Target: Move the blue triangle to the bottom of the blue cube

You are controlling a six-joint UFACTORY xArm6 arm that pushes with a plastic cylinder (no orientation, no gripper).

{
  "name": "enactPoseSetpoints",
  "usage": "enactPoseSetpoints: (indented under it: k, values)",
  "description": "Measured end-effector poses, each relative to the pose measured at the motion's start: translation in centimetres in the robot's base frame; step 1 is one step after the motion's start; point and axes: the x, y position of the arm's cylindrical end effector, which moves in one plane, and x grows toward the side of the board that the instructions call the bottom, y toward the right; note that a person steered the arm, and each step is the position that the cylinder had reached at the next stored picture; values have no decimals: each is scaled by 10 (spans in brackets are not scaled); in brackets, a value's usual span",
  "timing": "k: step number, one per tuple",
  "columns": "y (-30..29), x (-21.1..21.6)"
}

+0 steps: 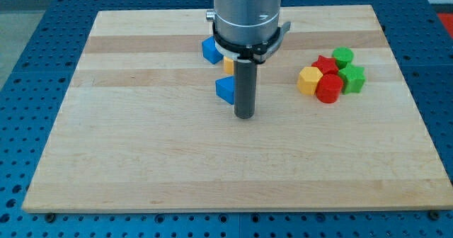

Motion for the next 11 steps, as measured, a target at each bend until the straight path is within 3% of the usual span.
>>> enactPoseSetpoints:
  k: [2,5,11]
  values:
    - [-1,-24]
    - [-53,-31]
    - [-53,-57]
